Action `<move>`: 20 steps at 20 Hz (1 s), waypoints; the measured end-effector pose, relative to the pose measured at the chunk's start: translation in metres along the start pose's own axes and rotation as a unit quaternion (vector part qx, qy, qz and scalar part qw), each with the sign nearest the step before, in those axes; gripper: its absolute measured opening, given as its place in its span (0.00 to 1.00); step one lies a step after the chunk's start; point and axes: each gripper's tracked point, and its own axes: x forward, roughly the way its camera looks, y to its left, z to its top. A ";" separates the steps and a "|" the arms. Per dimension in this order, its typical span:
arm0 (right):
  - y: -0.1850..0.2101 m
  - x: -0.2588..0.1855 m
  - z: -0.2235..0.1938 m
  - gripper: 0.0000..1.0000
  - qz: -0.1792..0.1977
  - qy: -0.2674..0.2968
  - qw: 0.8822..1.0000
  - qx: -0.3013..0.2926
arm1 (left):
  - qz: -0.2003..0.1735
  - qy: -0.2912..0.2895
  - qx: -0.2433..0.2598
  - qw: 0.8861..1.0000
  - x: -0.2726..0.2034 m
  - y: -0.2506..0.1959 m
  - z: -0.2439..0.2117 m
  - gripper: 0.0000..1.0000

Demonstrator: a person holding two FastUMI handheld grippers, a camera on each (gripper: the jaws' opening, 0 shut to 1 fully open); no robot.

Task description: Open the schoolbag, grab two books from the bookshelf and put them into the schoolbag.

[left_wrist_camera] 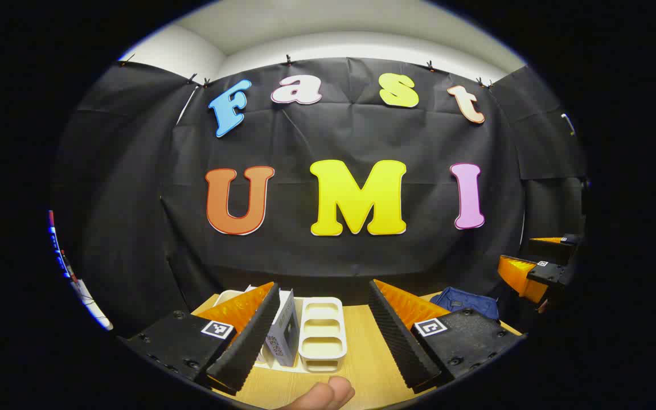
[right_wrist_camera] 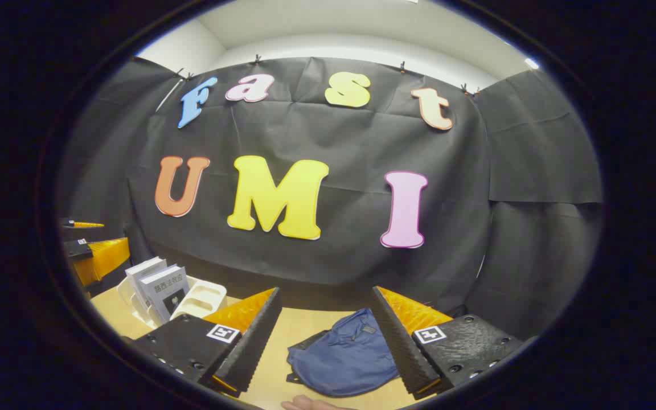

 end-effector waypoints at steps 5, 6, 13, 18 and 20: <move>-0.029 0.003 -0.006 0.95 0.002 0.006 1.000 -0.011 | 0.008 0.008 -0.006 1.000 -0.002 -0.018 -0.005 0.99; -0.031 0.003 -0.009 0.95 0.005 0.010 1.000 -0.010 | 0.002 0.016 -0.007 1.000 -0.004 -0.025 -0.008 0.99; -0.052 0.006 -0.026 0.98 0.006 0.026 0.999 -0.022 | 0.024 0.022 0.003 0.999 -0.006 -0.032 -0.011 0.99; -0.050 0.012 -0.037 0.95 0.015 0.030 0.998 -0.047 | 0.033 0.028 0.011 0.999 -0.003 -0.028 -0.015 0.99; -0.049 0.020 -0.063 0.98 0.015 0.050 0.997 -0.063 | 0.035 0.034 0.015 0.999 -0.001 -0.028 -0.020 0.99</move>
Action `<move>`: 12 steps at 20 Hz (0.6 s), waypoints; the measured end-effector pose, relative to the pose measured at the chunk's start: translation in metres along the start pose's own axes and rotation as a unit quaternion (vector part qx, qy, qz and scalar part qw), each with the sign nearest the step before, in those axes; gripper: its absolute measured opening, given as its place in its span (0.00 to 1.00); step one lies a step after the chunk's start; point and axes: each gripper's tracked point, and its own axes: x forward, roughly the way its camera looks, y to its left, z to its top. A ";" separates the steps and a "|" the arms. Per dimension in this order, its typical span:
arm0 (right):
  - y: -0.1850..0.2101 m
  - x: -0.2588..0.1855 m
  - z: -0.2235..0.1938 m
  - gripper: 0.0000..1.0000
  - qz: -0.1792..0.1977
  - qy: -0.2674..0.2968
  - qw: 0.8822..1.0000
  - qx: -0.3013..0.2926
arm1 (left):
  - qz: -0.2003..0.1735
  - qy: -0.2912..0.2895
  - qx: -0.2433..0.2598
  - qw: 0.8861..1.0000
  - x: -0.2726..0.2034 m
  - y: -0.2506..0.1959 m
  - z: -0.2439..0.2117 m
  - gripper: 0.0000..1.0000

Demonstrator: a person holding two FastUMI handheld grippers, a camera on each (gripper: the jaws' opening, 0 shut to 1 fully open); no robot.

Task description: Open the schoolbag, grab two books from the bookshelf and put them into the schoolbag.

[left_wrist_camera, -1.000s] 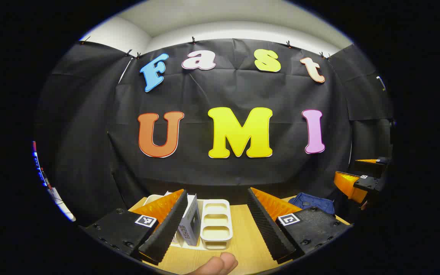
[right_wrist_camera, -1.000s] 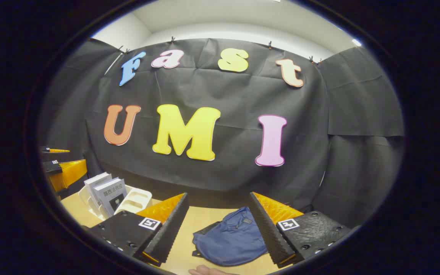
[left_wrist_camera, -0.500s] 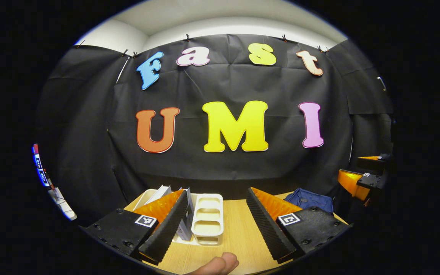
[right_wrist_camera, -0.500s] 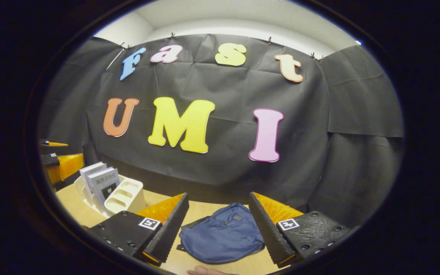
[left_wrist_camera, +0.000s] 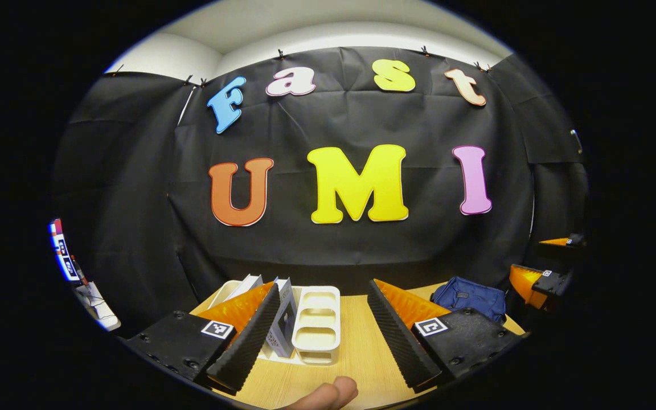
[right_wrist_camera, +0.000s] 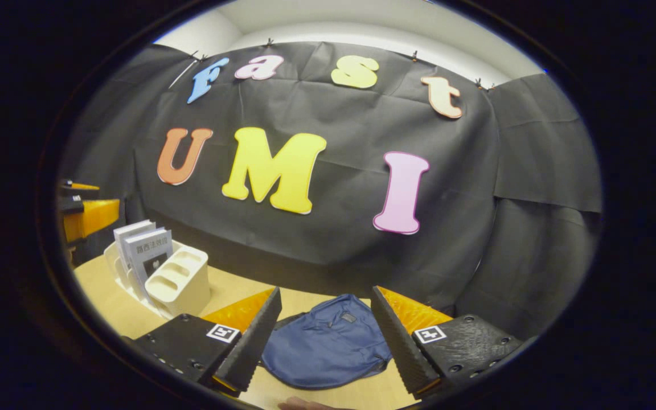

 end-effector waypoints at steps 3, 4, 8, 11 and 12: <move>0.011 0.012 -0.066 0.98 0.005 0.065 0.998 -0.020 | 0.002 0.005 0.002 1.000 -0.001 0.003 -0.006 0.99; 0.017 0.015 -0.087 0.95 0.011 0.088 0.996 -0.029 | 0.001 0.006 0.002 1.000 -0.002 0.003 -0.008 0.99; 0.055 0.022 -0.167 0.96 0.046 0.173 0.981 -0.072 | 0.008 0.020 0.010 1.000 -0.007 0.011 -0.023 0.99; 0.081 0.027 -0.211 0.96 0.078 0.227 0.966 -0.091 | 0.020 0.022 0.021 0.999 -0.014 0.021 -0.027 0.99; 0.088 0.030 -0.220 0.99 0.088 0.235 0.963 -0.101 | 0.025 0.023 0.024 0.999 -0.017 0.024 -0.028 0.99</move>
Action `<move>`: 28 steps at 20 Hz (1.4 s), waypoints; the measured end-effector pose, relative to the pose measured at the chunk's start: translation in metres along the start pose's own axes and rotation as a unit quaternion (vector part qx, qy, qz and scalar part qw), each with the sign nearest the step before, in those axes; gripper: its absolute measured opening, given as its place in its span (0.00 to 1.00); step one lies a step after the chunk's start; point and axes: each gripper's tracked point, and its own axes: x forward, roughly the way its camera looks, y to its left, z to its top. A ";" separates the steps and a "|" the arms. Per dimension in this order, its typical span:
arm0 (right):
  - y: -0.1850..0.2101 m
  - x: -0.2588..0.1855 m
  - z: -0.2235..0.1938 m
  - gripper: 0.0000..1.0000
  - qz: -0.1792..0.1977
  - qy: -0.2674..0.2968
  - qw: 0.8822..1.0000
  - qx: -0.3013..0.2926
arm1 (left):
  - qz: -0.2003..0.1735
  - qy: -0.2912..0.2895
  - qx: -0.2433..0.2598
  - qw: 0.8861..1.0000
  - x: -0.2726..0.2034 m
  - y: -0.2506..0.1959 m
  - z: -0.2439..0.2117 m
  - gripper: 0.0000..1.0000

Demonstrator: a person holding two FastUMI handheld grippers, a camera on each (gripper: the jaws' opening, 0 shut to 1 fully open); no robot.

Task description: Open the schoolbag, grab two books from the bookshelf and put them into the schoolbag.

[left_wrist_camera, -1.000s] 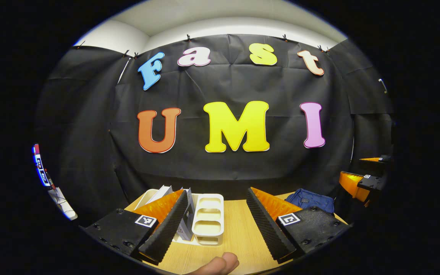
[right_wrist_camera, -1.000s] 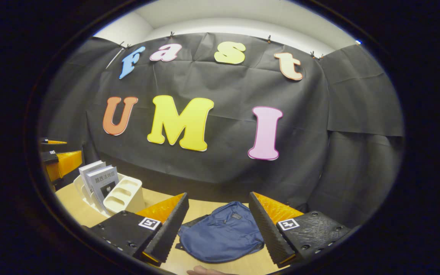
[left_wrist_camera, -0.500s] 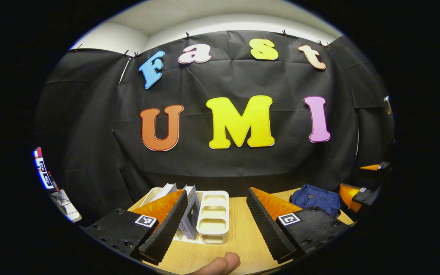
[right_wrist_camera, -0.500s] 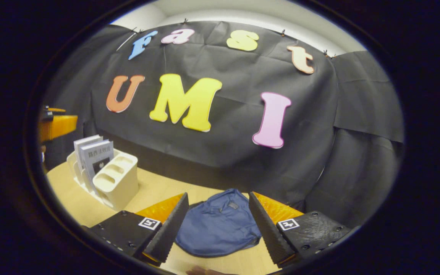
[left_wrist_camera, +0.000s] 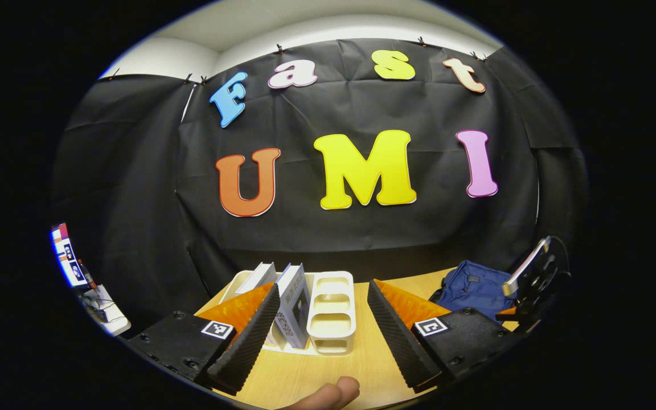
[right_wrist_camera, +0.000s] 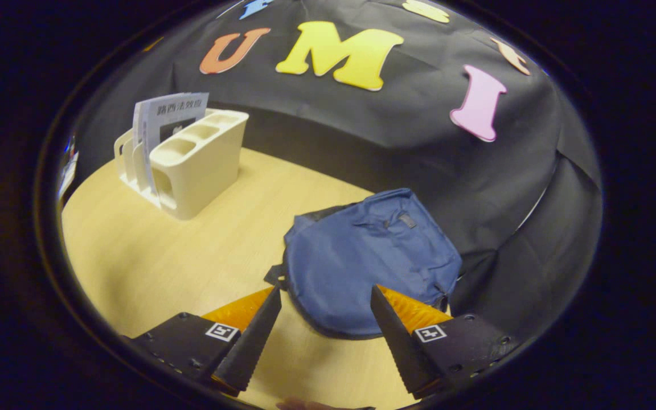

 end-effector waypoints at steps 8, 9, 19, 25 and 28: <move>0.023 0.063 -0.039 0.94 -0.035 0.093 0.990 -0.099 | 0.037 0.025 -0.010 0.999 -0.018 0.033 -0.022 0.99; 0.017 0.070 -0.035 0.99 -0.053 0.094 0.988 -0.112 | 0.044 0.031 -0.014 0.998 -0.021 0.038 -0.027 0.99; -0.010 0.068 0.002 0.74 -0.082 0.122 0.982 -0.118 | 0.065 0.051 -0.034 0.996 -0.025 0.060 -0.044 1.00; -0.008 0.087 -0.013 0.66 -0.060 0.171 0.979 -0.099 | 0.064 0.054 -0.058 0.995 -0.022 0.062 -0.051 0.99; 0.008 0.090 -0.022 0.66 -0.041 0.191 0.973 -0.123 | 0.062 0.056 -0.049 0.995 -0.022 0.064 -0.058 1.00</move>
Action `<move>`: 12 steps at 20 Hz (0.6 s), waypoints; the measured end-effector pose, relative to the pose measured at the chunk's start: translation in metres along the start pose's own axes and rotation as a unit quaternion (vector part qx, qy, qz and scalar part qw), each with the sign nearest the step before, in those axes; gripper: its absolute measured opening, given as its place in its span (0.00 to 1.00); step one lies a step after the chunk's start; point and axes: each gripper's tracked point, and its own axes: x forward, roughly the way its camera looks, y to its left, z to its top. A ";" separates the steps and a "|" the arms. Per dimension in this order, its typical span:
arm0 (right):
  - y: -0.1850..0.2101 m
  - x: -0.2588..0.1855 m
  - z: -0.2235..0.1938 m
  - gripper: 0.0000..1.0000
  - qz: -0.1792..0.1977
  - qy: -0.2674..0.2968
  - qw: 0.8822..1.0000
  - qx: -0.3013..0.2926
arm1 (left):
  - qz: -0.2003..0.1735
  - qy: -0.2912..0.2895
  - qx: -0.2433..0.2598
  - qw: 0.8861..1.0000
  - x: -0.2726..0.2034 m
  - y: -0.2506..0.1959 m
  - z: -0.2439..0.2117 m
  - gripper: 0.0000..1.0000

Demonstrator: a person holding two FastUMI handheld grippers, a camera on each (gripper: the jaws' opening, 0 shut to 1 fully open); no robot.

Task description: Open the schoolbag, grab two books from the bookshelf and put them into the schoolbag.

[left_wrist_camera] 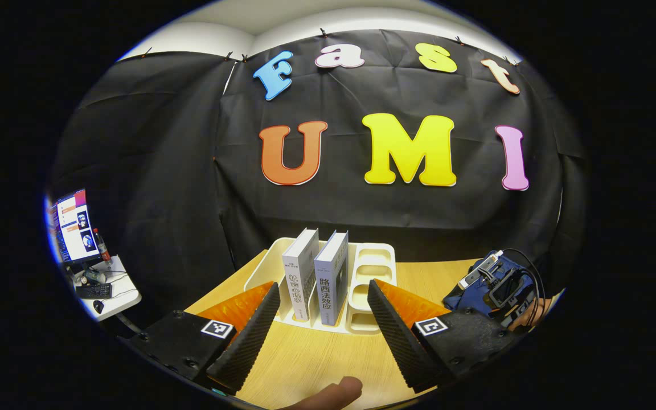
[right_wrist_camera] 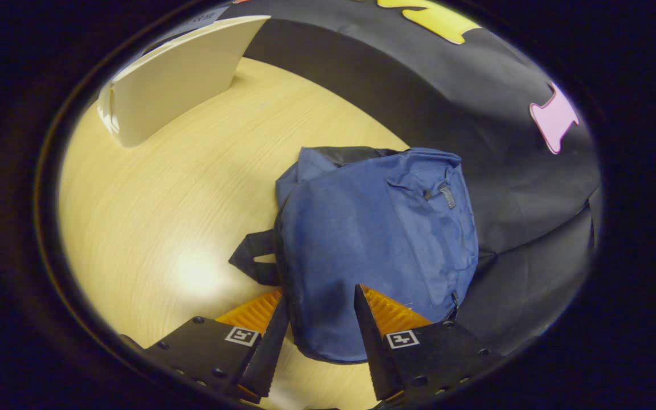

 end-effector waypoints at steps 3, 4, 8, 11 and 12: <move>-0.002 0.008 0.006 0.66 -0.018 0.003 1.000 -0.010 | -0.002 0.004 -0.003 1.000 0.001 0.005 -0.005 1.00; 0.001 0.014 0.004 0.66 -0.019 0.017 1.000 -0.006 | -0.002 0.007 -0.006 1.000 0.002 0.006 -0.007 0.99; 0.007 0.014 0.012 0.61 -0.031 0.018 0.999 -0.030 | -0.002 0.012 -0.005 1.000 0.003 0.011 -0.013 1.00; -0.002 0.004 0.013 0.41 -0.044 0.019 0.998 -0.028 | -0.002 0.013 -0.001 1.000 0.004 0.016 -0.014 1.00; -0.005 -0.003 0.014 0.24 -0.048 0.015 0.998 -0.025 | -0.002 0.015 -0.003 1.000 0.005 0.017 -0.015 1.00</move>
